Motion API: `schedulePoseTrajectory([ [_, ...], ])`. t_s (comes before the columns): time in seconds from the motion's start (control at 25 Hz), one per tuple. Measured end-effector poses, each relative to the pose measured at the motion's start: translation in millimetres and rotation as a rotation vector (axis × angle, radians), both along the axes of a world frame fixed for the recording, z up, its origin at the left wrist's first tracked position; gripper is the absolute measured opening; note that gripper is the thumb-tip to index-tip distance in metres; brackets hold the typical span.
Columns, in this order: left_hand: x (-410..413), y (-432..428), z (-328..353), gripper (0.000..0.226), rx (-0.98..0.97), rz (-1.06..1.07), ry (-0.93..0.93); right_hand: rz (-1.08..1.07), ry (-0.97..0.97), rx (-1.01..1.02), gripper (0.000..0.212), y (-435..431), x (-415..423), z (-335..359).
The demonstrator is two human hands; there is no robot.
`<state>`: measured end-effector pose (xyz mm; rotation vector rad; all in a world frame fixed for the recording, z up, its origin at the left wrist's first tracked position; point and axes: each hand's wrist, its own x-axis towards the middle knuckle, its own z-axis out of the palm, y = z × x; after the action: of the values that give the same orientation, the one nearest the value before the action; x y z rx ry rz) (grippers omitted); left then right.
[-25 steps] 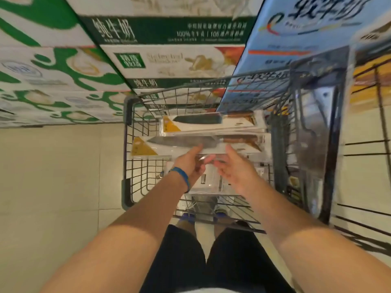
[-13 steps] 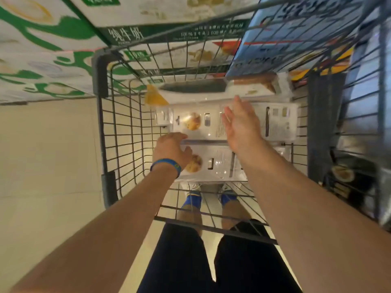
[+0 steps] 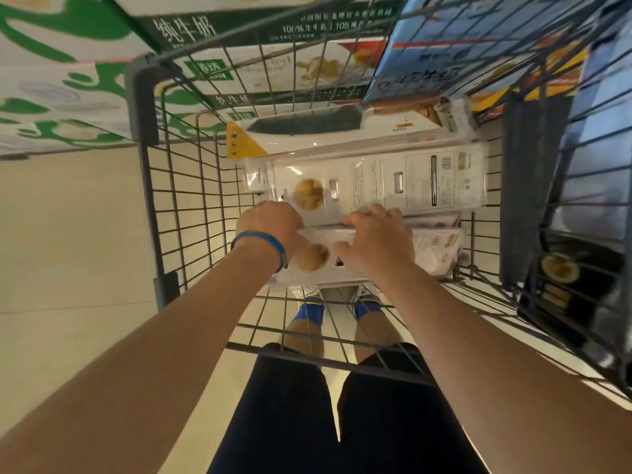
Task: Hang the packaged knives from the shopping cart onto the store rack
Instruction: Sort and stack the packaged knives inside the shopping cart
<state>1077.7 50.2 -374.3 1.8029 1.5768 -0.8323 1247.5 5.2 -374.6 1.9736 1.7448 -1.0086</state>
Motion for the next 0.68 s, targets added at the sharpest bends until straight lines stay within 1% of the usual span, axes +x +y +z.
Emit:
schedulePoseTrajectory([
  [0.08, -5, -14, 11, 0.034, 0.149, -0.067, -0.070, 0.085, -0.030, 0.043, 0.050, -6, 6, 7],
  [0.16, -9, -31, 18, 0.028, 0.315, -0.073, -0.242, 0.080, -0.027, 0.100, 0.048, -8, 12, 6],
  [0.2, -10, -38, 20, 0.024, 0.359, -0.021, -0.352, 0.061, -0.018, 0.101, 0.048, -8, 15, 3],
  [0.24, -12, -44, 19, 0.018, 0.376, 0.081, -0.471, 0.048, -0.009, 0.081, 0.050, -7, 17, 1],
  [0.28, -15, -49, 18, 0.011, 0.362, 0.246, -0.588, 0.049, -0.006, 0.055, 0.053, -5, 18, -2],
  [0.32, -19, -51, 15, 0.006, 0.309, 0.478, -0.699, 0.063, -0.013, 0.037, 0.053, -4, 19, -4],
  [0.36, -23, -54, 11, 0.011, 0.225, 0.727, -0.773, 0.085, -0.019, 0.031, 0.051, -3, 20, -7],
  [0.4, -27, -56, 6, 0.018, 0.103, 0.921, -0.790, 0.110, -0.017, 0.036, 0.047, -3, 21, -9],
  [0.44, -29, -58, 2, 0.029, -0.005, 1.014, -0.746, 0.130, -0.007, 0.055, 0.043, -3, 22, -10],
  [0.48, -30, -60, -1, 0.048, -0.067, 1.022, -0.670, 0.140, 0.013, 0.092, 0.040, -2, 25, -11],
  [0.52, -30, -61, -4, 0.066, -0.074, 1.039, -0.630, 0.131, 0.041, 0.134, 0.039, -2, 28, -11],
  [0.56, -29, -60, -5, 0.080, -0.016, 1.108, -0.635, 0.097, 0.079, 0.177, 0.038, -1, 33, -10],
  [0.64, -28, -58, -5, 0.091, 0.128, 1.277, -0.658, -0.059, 0.179, 0.261, 0.038, 3, 41, -5],
  [0.68, -28, -56, -6, 0.093, 0.128, 1.339, -0.639, -0.162, 0.225, 0.307, 0.037, 5, 45, -3],
])
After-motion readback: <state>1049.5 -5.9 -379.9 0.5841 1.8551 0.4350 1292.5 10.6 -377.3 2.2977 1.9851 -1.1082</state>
